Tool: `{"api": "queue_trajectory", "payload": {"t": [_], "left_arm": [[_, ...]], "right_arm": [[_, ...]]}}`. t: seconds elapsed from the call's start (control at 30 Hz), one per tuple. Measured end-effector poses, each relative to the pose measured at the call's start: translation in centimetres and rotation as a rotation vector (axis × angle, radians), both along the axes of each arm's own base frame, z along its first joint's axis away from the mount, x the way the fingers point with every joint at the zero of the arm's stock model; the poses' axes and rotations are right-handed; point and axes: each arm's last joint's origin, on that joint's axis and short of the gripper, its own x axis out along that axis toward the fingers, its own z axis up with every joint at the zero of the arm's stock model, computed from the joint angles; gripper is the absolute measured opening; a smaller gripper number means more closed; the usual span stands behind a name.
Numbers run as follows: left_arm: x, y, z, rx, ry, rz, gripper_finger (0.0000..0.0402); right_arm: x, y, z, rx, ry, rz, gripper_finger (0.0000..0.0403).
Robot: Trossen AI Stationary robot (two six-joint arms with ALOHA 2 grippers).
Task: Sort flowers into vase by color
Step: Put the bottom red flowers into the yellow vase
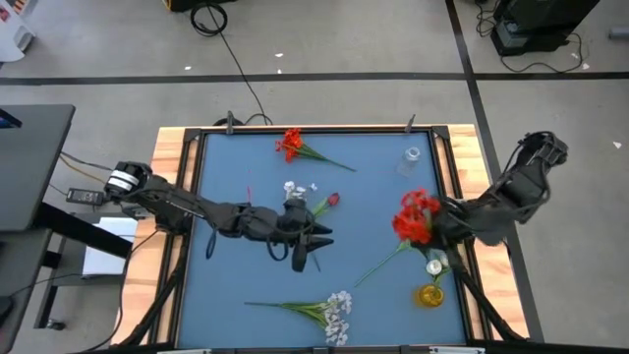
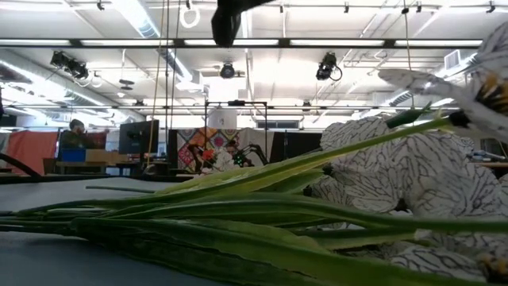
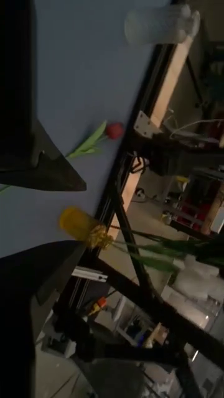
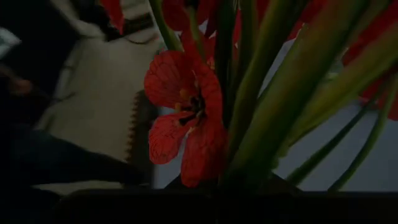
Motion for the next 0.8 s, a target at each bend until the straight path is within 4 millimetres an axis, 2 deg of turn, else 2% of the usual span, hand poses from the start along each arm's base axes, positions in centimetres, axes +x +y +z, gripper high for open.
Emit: {"api": "queue_trajectory", "payload": {"t": [0.17,0.33,0.57,0.67,0.8], "left_arm": [[-0.4,-1.2,0.0,0.039,-0.004,0.031,0.0142],[-0.5,-1.4,0.0,0.042,-0.009,0.083,0.0142],[-0.4,-1.1,0.1,0.037,-0.017,0.094,0.0142],[-0.4,-1.1,-0.1,0.091,0.003,0.089,0.0142],[-0.5,-1.1,-0.3,0.11,0.022,0.084,0.0142]], "right_arm": [[-1.6,1.3,1.7,0.05,-0.19,0.06,0.0017],[-2.4,2.8,2.7,0.027,-0.314,0.144,0.0017],[-2.5,6.0,2.7,-0.028,-0.396,0.326,0.0016],[-2.5,7.7,2.5,-0.066,-0.431,0.424,0.0016],[-2.6,9.2,1.7,-0.062,-0.394,0.459,0.0016]]}}
